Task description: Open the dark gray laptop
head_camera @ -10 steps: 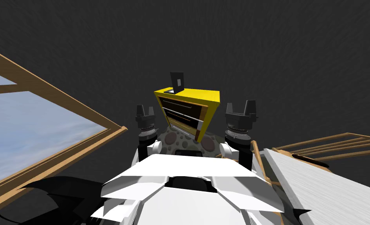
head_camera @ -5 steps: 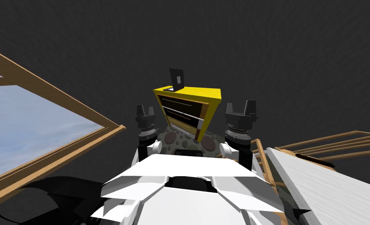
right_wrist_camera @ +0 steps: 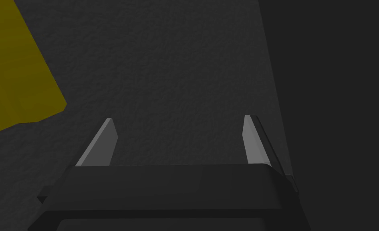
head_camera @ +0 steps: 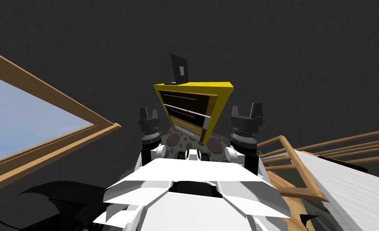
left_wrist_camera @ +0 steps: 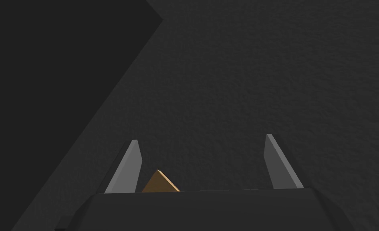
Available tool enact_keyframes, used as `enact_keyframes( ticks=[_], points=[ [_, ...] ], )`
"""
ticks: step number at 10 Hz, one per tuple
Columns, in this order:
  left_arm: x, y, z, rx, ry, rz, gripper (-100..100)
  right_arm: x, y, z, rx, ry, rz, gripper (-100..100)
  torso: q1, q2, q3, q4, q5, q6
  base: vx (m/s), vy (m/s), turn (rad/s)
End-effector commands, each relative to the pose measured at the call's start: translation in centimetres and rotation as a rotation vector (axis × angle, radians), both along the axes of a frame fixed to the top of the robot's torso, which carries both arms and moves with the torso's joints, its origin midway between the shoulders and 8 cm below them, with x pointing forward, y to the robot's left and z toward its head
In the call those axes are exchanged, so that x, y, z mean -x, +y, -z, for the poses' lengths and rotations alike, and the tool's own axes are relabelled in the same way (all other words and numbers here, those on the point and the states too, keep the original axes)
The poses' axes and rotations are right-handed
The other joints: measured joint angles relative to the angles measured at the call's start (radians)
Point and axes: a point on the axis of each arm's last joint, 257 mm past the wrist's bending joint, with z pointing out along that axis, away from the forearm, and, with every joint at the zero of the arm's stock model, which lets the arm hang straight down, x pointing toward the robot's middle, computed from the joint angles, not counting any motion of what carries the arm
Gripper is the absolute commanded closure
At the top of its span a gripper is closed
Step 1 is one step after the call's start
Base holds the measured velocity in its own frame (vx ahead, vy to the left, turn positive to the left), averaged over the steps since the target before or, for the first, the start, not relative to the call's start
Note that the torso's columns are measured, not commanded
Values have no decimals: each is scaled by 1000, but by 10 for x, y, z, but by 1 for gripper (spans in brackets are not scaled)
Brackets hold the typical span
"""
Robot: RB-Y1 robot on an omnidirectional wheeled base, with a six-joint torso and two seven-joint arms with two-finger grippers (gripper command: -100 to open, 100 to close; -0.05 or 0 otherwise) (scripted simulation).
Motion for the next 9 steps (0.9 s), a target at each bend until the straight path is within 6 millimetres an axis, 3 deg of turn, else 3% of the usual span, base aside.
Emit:
enact_keyframes(
  ticks=[1,4,9],
  points=[
    [-7,-8,-1,-57,14,34,-100,0,0,0,0,0,0,0,1,33,-69,33,0,0,14,16,-36],
    [-17,-14,-4,-106,27,62,-100,0,0,0,0,1,0,0,0,46,-94,46,0,0,11,22,-26],
    [-48,-17,-23,-170,47,92,-100,0,0,0,0,1,0,0,1,46,-94,47,0,0,18,49,-69]
  ],
)
